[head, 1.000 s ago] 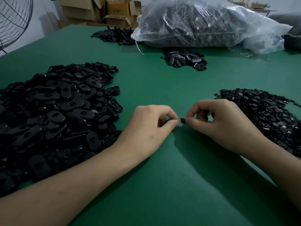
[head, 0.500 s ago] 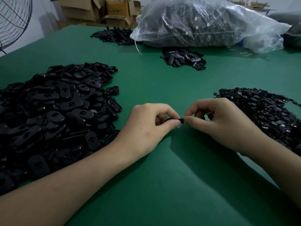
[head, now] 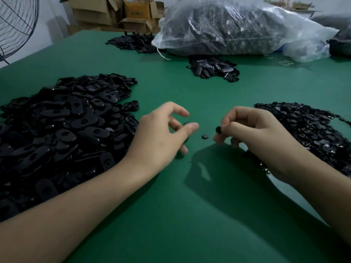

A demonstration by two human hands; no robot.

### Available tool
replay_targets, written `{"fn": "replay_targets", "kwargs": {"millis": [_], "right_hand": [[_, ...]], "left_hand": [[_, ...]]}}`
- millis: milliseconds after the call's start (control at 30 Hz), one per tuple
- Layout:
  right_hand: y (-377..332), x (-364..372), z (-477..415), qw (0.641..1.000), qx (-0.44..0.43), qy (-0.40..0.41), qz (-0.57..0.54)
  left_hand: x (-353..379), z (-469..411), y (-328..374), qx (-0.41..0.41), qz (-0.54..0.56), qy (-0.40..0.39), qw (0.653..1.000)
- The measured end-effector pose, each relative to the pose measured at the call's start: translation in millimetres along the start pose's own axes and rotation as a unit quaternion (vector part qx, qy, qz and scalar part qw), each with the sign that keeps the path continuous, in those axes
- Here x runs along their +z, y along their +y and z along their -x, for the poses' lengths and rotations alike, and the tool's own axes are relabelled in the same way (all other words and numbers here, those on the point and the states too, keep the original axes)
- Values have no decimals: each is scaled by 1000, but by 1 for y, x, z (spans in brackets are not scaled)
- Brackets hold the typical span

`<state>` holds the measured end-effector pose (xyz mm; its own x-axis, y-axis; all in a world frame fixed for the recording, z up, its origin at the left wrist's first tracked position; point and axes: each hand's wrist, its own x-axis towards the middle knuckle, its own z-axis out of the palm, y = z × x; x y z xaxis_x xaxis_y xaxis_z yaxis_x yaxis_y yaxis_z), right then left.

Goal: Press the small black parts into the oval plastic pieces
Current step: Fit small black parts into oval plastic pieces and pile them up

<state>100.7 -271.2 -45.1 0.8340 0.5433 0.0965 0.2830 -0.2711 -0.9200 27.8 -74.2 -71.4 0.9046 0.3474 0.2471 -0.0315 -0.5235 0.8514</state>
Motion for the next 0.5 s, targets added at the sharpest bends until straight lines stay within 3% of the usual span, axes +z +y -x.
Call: {"fn": "replay_targets", "kwargs": {"millis": [167, 333, 500], "right_hand": [[-14, 8, 2, 992, 1, 32, -125], [-16, 16, 1, 986, 9, 63, -155], [-13, 22, 11, 984, 19, 39, -174]], "left_hand": [[-9, 1, 6, -90, 148, -42, 984], [-3, 19, 13, -81, 181, -108, 974], [-14, 34, 9, -86, 221, -92, 967]]}}
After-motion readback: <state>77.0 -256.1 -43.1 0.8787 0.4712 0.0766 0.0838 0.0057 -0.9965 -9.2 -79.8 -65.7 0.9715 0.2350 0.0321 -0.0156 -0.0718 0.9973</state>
